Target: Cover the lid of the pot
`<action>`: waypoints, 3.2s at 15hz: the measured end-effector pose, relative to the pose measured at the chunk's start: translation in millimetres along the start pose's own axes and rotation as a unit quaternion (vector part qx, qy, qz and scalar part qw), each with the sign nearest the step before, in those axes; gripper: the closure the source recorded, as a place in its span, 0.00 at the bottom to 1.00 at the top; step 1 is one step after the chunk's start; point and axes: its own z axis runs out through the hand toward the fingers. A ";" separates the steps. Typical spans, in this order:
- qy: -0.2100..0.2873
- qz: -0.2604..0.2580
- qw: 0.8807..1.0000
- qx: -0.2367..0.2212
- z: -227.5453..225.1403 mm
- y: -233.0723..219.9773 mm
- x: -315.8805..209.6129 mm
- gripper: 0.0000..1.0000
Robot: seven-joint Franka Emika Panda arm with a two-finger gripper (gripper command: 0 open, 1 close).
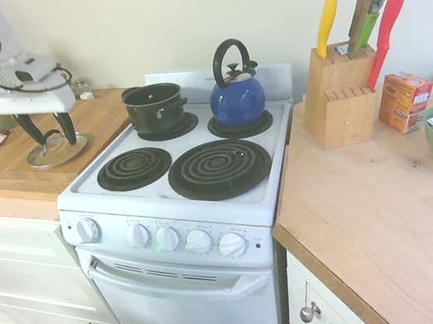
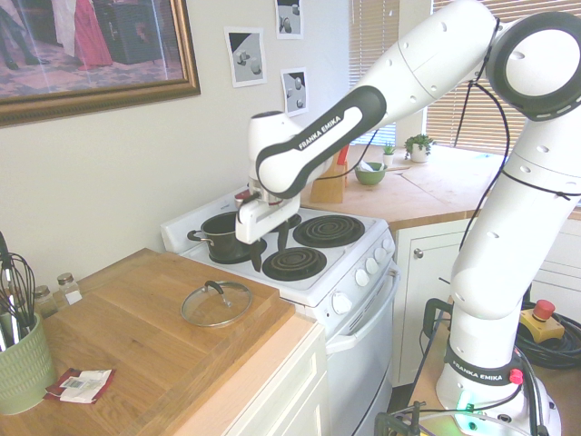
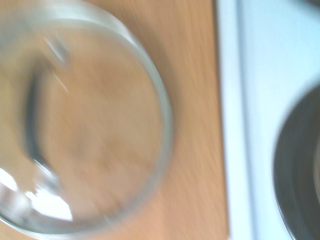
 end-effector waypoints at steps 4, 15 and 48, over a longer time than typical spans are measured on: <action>-0.007 -0.013 1.000 -0.007 20.7 -74.7 -19.3 0.00; -0.045 0.007 0.998 -0.052 93.0 -109.6 -6.1 1.00; 0.006 0.098 0.995 0.001 -27.8 -119.6 94.3 1.00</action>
